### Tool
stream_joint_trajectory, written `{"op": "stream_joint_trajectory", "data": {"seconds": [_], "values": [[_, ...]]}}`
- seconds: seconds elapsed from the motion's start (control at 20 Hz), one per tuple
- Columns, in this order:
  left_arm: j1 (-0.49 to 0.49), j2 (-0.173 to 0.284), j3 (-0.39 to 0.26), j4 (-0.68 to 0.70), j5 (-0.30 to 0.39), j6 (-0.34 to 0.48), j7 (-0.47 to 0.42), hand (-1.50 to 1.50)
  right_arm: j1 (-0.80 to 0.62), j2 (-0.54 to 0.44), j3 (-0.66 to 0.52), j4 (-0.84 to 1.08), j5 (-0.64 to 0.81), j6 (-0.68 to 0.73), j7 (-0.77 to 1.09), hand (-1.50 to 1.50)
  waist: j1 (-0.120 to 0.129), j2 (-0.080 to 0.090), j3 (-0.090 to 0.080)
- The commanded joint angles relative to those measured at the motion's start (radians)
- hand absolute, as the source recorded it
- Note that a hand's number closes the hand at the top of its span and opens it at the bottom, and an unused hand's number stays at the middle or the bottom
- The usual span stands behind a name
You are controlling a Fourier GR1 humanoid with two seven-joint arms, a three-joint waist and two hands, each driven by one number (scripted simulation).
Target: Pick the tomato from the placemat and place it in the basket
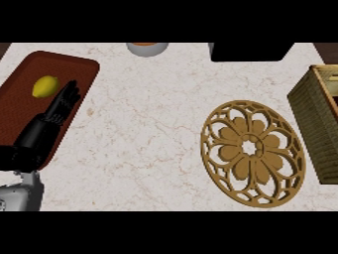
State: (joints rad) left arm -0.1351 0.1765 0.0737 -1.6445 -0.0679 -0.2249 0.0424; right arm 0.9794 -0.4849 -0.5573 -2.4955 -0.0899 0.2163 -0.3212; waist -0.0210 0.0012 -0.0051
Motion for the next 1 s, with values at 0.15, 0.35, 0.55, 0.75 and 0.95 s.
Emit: {"op": "stream_joint_trajectory", "data": {"seconds": [0.15, 0.35, 0.55, 0.75, 0.95], "values": [[-0.026, -0.015, -0.035, 0.062, -0.030, -0.006, -0.044, 0.00, -0.186, -0.076, -0.127, -0.100, -0.253, -0.080, 0.339, 1.50, 0.038, 0.012, -0.001], [-0.032, -0.021, -0.043, 0.025, -0.025, -0.006, -0.022, 0.00, -0.353, -0.126, -0.165, 0.025, -0.293, -0.148, 0.460, 1.50, 0.057, 0.008, -0.001], [-0.094, -0.020, -0.036, 0.039, -0.019, -0.001, 0.020, 0.00, -0.553, -0.241, -0.203, 0.130, -0.321, -0.214, 0.621, 1.50, 0.061, 0.010, 0.000], [-0.083, 0.019, 0.004, 0.075, 0.005, -0.035, -0.016, 0.00, -0.747, -0.464, -0.232, 0.333, -0.388, -0.229, 0.776, 1.50, 0.062, 0.008, 0.002], [-0.092, 0.001, 0.004, 0.059, 0.009, -0.022, 0.012, 0.00, -0.866, -0.584, -0.155, 0.586, -0.380, -0.152, 0.731, 1.50, 0.048, 0.005, 0.005]]}}
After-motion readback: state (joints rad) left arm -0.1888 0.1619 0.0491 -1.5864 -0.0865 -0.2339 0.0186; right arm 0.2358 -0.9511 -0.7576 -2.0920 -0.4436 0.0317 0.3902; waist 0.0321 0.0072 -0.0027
